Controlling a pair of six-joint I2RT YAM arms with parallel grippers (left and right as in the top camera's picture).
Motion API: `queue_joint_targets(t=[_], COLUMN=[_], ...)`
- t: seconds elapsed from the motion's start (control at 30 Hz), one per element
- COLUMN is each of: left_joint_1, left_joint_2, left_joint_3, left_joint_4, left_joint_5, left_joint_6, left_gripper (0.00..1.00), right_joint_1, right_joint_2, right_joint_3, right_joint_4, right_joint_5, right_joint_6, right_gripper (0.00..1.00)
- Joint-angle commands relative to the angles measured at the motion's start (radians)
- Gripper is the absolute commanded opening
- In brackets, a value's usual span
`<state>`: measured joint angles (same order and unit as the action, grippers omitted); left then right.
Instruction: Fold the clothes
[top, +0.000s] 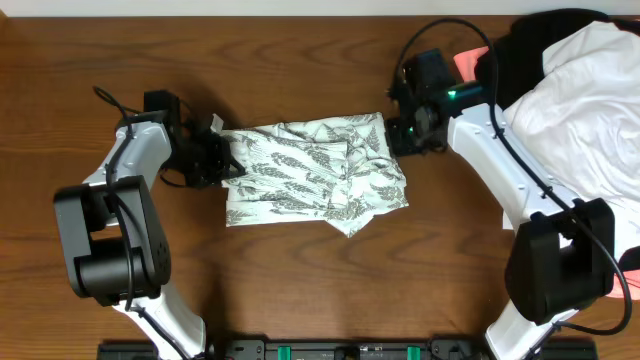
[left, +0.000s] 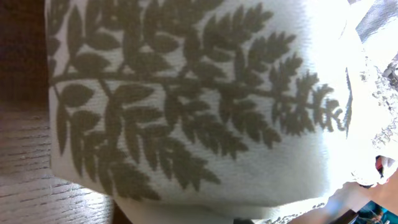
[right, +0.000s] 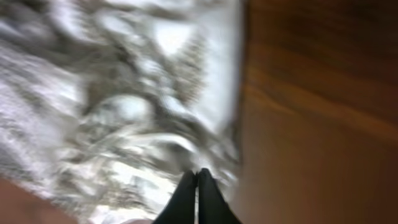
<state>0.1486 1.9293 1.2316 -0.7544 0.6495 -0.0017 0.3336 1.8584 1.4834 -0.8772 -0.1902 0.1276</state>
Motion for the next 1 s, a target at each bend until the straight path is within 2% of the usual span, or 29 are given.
queue_joint_targets(t=[0.0, 0.2, 0.37, 0.67, 0.97], left_joint_1=[0.006, 0.022, 0.03, 0.03, 0.03], left_joint_2=[-0.028, -0.032, -0.036, -0.036, -0.064], left_joint_3=[-0.003, -0.003, -0.003, -0.003, -0.003], left_joint_4=[-0.004, -0.011, -0.013, -0.014, -0.086], left_joint_5=[-0.011, -0.011, -0.011, -0.011, -0.01], left_joint_6=[0.009, 0.009, 0.009, 0.009, 0.005], left_gripper=[0.06, 0.06, 0.06, 0.06, 0.06], right_joint_1=[0.037, 0.141, 0.181, 0.255, 0.292], right_joint_2=[0.001, 0.018, 0.078, 0.256, 0.377], right_joint_3=[-0.007, -0.007, -0.007, -0.007, -0.007], right_joint_4=[0.04, 0.14, 0.201, 0.343, 0.383], right_joint_5=[-0.23, -0.232, -0.23, -0.394, -0.269], right_joint_6=[-0.063, -0.053, 0.012, 0.045, 0.173], right_gripper=[0.01, 0.01, 0.01, 0.01, 0.01])
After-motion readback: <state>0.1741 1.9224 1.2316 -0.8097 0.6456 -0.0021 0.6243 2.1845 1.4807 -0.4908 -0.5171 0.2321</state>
